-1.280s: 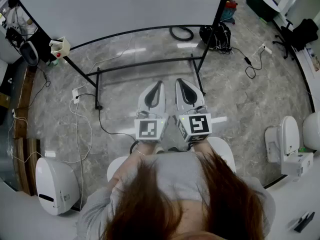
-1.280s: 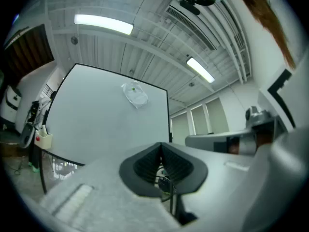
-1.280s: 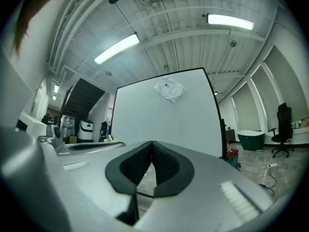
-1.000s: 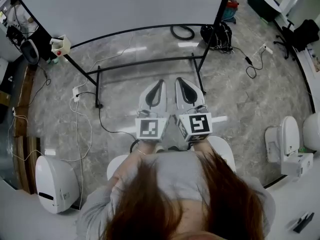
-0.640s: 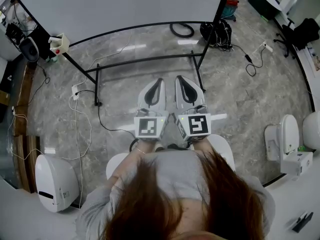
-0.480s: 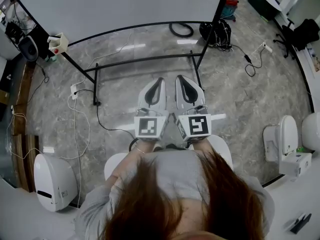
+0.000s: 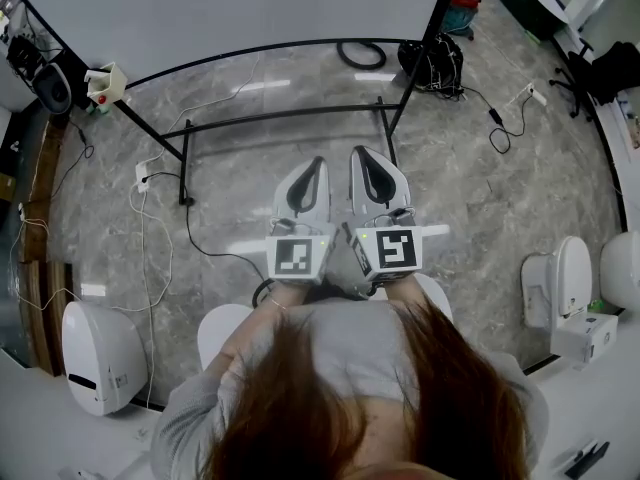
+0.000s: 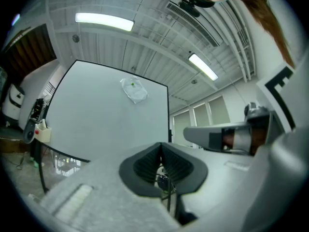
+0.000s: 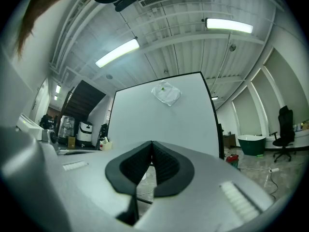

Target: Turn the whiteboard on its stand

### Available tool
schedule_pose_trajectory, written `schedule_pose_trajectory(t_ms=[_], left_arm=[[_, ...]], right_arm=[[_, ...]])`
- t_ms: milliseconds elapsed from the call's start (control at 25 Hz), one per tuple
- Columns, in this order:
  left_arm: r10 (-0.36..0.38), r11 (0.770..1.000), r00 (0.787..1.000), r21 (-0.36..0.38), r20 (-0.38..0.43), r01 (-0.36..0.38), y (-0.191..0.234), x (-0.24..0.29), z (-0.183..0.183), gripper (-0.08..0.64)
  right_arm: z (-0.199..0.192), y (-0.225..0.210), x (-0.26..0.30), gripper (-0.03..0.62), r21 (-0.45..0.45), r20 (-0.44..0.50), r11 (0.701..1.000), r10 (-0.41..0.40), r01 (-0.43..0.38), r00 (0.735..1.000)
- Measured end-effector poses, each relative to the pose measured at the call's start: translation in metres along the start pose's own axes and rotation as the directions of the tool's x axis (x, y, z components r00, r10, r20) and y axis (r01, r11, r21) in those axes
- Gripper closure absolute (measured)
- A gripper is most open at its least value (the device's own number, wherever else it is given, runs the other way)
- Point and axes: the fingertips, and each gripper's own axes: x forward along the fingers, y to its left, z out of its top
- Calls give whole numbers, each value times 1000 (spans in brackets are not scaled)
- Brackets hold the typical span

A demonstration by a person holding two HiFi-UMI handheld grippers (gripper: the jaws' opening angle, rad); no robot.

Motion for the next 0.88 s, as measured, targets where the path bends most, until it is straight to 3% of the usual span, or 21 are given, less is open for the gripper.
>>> schedule_pose_trajectory(t_ms=[400,880], left_arm=[[-31,999,999,-16,-16,31,34,60,-26,558],[-61,998,998,-25,-15,61,129,206,-33,558]], right_arm=[[-23,-31,50,589,7,-12,999,-48,48,999],[-36,-83,206,589,-6,11,995,-104,104,994]])
